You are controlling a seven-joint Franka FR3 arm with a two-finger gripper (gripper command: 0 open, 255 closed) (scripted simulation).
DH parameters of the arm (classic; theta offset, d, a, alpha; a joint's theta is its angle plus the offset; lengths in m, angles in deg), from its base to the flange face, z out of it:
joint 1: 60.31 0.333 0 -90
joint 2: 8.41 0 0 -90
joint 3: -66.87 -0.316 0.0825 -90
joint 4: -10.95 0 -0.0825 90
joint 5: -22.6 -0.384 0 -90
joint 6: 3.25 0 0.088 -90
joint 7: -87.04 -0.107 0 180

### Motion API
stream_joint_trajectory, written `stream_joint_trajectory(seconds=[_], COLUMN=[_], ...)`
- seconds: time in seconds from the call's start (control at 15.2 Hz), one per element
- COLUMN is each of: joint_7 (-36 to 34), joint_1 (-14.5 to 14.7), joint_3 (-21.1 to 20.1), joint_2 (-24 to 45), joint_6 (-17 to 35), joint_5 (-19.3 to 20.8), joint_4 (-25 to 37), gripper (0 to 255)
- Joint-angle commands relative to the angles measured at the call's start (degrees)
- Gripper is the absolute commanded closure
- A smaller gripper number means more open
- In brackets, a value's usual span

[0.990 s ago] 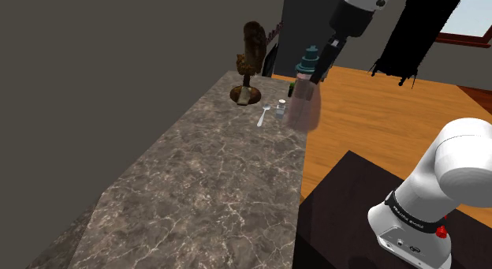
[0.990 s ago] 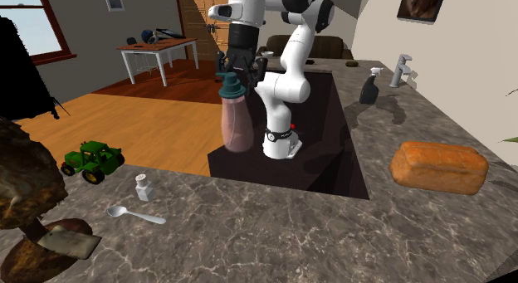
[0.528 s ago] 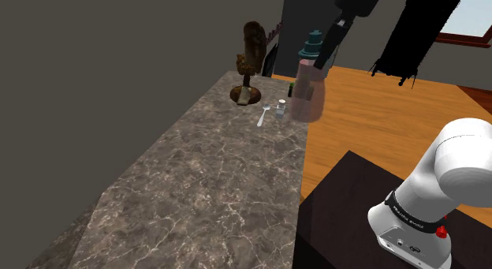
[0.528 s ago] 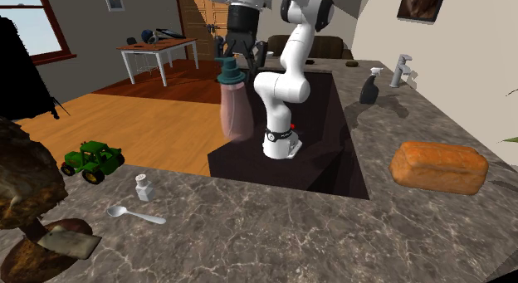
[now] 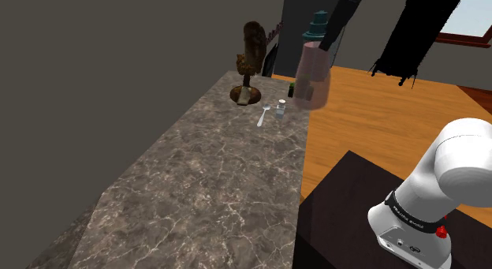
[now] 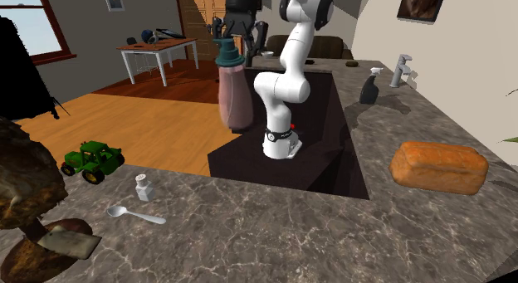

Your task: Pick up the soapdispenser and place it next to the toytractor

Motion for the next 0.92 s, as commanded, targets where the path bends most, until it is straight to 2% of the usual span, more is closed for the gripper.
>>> stream_joint_trajectory(seconds=[0.0,0.33,0.86], joint_7=[-0.1,4.1,12.3], joint_1=[-0.1,-1.4,-3.5], joint_3=[0.0,3.6,10.4], joint_2=[0.6,5.2,16.3], joint_6=[-1.5,1.5,7.0], joint_5=[0.1,1.8,3.5], joint_4=[2.1,3.7,9.2], gripper=[255,255,255])
